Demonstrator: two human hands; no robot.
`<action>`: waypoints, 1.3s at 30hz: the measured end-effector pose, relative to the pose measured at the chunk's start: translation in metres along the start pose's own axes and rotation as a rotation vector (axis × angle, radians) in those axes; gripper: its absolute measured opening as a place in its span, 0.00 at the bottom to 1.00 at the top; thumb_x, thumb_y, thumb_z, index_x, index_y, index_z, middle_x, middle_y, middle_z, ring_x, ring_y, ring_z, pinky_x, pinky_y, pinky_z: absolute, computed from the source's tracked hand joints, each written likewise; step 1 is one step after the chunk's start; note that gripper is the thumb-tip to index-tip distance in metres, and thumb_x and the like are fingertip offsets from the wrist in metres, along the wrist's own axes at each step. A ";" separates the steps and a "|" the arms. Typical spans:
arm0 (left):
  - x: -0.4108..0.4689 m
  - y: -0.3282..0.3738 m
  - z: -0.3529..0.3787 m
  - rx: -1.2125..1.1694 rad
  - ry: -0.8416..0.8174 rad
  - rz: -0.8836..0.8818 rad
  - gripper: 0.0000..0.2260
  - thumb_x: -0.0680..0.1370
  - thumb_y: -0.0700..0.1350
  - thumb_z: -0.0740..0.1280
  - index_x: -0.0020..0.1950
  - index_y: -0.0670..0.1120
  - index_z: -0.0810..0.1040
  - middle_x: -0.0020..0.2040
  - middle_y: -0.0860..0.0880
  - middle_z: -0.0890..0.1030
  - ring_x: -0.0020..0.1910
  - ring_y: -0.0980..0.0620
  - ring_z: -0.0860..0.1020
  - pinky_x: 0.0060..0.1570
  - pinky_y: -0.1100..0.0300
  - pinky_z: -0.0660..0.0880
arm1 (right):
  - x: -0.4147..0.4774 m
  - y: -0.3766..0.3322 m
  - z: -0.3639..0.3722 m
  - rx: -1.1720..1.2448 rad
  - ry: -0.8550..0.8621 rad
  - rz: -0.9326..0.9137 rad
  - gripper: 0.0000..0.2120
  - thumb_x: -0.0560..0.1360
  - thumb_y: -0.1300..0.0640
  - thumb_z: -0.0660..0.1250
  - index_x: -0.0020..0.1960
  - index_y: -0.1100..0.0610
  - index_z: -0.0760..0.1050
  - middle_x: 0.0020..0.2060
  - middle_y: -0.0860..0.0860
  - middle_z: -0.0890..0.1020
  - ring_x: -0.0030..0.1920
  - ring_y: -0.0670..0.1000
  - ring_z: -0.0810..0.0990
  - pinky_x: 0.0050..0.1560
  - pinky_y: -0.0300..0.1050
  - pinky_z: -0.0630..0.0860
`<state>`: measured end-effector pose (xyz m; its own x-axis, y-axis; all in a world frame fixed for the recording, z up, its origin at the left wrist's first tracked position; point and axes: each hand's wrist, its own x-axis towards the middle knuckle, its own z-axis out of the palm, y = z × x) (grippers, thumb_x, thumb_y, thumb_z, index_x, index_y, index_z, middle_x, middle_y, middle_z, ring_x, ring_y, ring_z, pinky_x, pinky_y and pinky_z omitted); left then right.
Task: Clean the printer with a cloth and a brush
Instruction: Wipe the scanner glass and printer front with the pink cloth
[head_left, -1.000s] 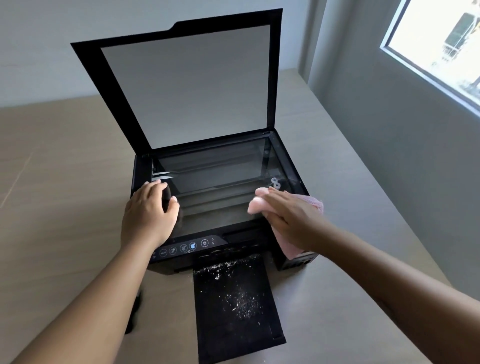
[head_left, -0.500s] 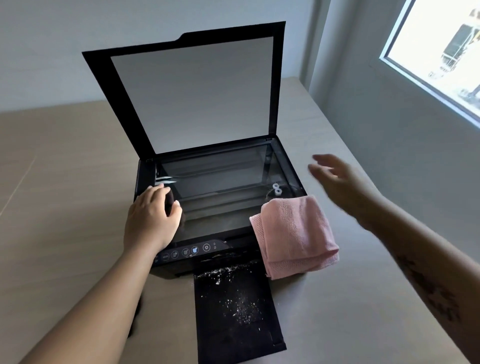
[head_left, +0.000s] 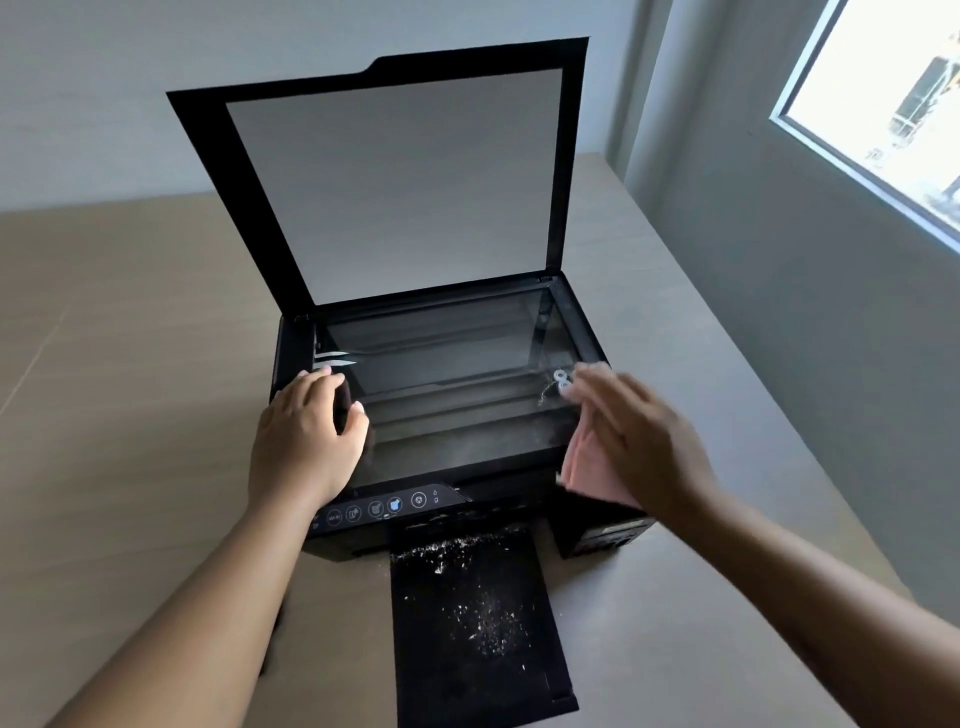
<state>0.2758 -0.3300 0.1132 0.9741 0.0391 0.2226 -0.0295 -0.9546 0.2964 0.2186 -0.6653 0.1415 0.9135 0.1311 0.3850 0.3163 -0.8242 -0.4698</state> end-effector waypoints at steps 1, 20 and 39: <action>0.000 0.001 0.000 0.001 0.002 0.003 0.19 0.77 0.51 0.62 0.66 0.44 0.73 0.70 0.46 0.73 0.71 0.45 0.67 0.69 0.47 0.64 | 0.015 0.003 -0.001 0.017 0.062 0.068 0.17 0.80 0.60 0.63 0.67 0.51 0.70 0.60 0.51 0.81 0.58 0.56 0.81 0.51 0.56 0.79; -0.001 0.001 -0.001 0.016 -0.002 0.004 0.22 0.76 0.53 0.58 0.66 0.45 0.73 0.70 0.47 0.72 0.71 0.46 0.66 0.69 0.48 0.64 | 0.060 0.004 0.038 -0.391 -0.431 0.135 0.30 0.75 0.35 0.46 0.76 0.37 0.50 0.79 0.49 0.51 0.78 0.56 0.42 0.76 0.62 0.45; -0.002 0.003 -0.003 0.019 -0.011 -0.009 0.19 0.77 0.50 0.61 0.66 0.44 0.73 0.70 0.46 0.72 0.71 0.46 0.66 0.69 0.48 0.63 | 0.050 -0.026 0.047 -0.334 -0.332 0.293 0.28 0.77 0.39 0.46 0.76 0.41 0.52 0.78 0.54 0.55 0.78 0.61 0.47 0.76 0.60 0.47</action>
<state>0.2734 -0.3319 0.1163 0.9767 0.0441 0.2100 -0.0171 -0.9595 0.2810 0.2678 -0.6111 0.1354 0.9998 -0.0083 -0.0205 -0.0126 -0.9752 -0.2209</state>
